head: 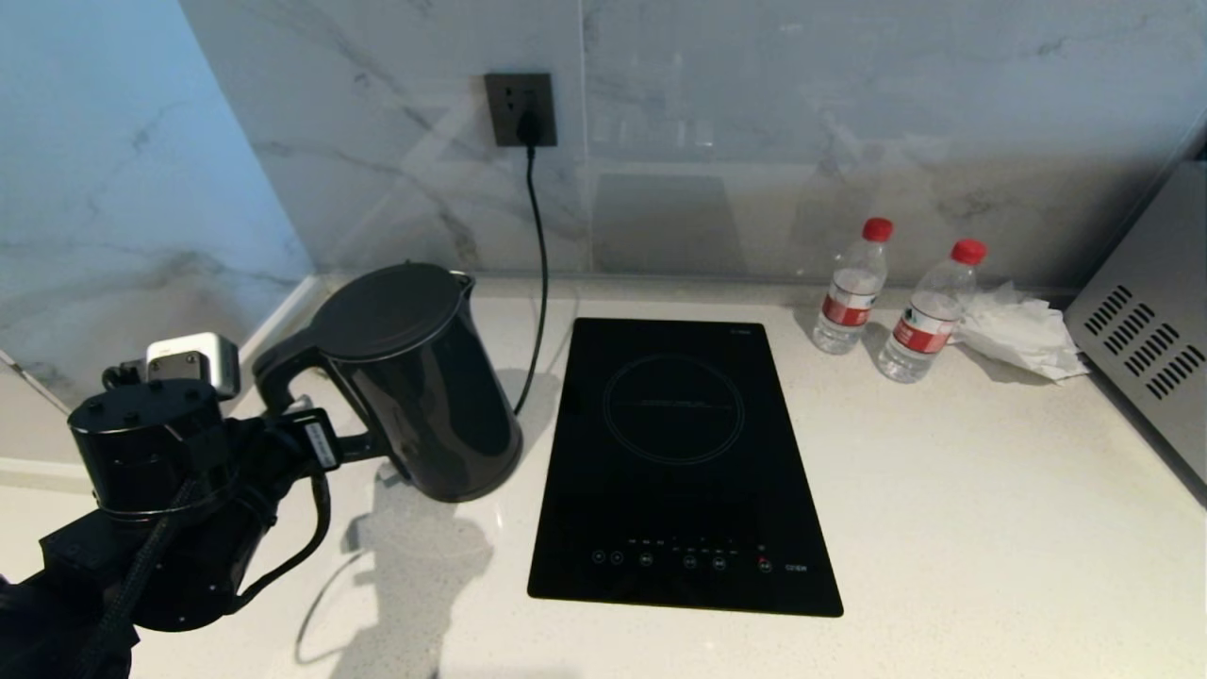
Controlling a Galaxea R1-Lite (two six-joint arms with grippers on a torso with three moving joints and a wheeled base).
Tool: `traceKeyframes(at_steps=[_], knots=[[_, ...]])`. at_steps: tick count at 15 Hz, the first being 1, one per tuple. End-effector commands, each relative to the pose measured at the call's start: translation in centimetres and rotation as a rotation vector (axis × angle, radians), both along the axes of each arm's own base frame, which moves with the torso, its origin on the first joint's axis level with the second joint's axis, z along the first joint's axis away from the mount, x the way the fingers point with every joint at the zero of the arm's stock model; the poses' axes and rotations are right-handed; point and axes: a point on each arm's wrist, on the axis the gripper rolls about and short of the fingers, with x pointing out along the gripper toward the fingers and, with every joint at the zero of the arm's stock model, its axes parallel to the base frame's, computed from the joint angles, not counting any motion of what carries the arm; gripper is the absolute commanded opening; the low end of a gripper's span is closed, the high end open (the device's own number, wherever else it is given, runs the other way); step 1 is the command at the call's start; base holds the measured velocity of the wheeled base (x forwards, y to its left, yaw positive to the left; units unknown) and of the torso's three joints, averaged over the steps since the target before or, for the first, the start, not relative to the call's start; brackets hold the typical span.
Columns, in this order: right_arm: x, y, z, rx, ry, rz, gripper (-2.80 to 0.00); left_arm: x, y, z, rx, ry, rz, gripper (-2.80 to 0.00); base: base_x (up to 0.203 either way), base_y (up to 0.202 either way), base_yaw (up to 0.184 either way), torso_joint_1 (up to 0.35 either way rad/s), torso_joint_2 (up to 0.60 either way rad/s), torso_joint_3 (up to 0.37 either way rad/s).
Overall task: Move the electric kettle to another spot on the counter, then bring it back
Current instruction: Place it on the power base
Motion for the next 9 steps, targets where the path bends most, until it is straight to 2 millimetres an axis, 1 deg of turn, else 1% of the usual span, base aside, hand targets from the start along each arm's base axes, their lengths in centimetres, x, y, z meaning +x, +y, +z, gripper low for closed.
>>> traceKeyframes(at_steps=[1,4,7,9], knots=[[0.0,0.0,0.0,0.0,0.0,-0.001,-2.8,0.3,0.0,0.2,-0.002,-0.008,0.01,-2.8,0.0,0.0,0.0,0.0,0.0,0.0],[0.0,0.0,0.0,0.0,0.0,0.0,-2.8,0.2,-0.1,0.5,-0.007,-0.023,0.002,-2.8,0.0,0.0,0.0,0.0,0.0,0.0],[0.0,0.0,0.0,0.0,0.0,-0.001,-2.8,-0.2,-0.5,1.2,-0.017,-0.052,-0.021,-2.8,0.0,0.0,0.0,0.0,0.0,0.0],[0.0,0.0,0.0,0.0,0.0,-0.001,-2.8,-0.5,-0.8,1.2,-0.017,-0.052,-0.038,-2.8,0.0,0.0,0.0,0.0,0.0,0.0]])
